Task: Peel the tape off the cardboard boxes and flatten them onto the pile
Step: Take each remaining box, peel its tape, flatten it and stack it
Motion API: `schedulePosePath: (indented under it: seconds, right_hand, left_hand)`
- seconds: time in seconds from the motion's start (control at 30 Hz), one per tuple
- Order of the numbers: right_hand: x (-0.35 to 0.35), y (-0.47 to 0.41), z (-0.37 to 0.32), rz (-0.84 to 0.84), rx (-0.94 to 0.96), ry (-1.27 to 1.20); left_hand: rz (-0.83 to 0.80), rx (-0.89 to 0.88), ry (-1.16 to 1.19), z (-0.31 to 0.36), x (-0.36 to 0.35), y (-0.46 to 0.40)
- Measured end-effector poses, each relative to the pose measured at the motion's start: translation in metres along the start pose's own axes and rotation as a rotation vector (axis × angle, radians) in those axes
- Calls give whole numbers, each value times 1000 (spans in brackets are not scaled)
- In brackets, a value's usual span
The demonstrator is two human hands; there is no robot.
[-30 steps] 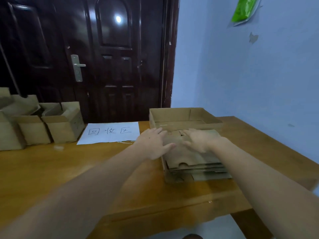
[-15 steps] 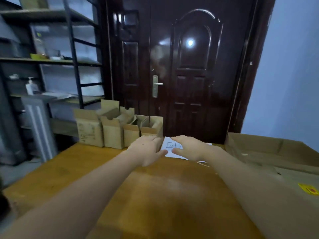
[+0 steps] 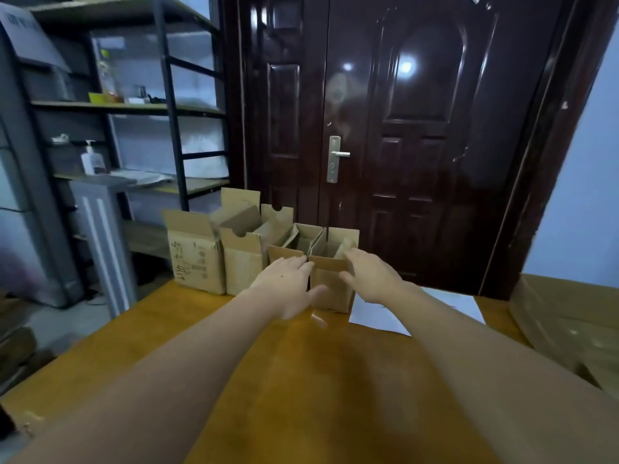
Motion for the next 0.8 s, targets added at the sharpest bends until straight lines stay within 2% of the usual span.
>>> schedulePosePath:
  seconds: [0.13,0.23,0.43,0.63,0.8]
  right_hand:
    - [-16,-7,-1,127,-64,-33]
    - [-16,6,2,168,-38,-101]
    - [6,59,12,296,7,-235]
    - [30,147,31,361,126,-395]
    - [39,216,63,310,-1,-499]
  left_hand:
    - [43,-35,35,1,-9,-8]
    - [131,-30,74,7,-3,-2]
    - [165,-66,15,30,25,27]
    - [134,-188,18,63,37,67]
    - [213,-332,22,111,38,103]
Point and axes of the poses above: each hand's wrist, its own y-axis away from the middle knuckle, its own x-axis out of the back of the hand, z = x × y, the point moved 1 cm from there along -y, towards the middle knuckle, and after that the axes turned 7 degrees about -x, right-handed, at the moved point
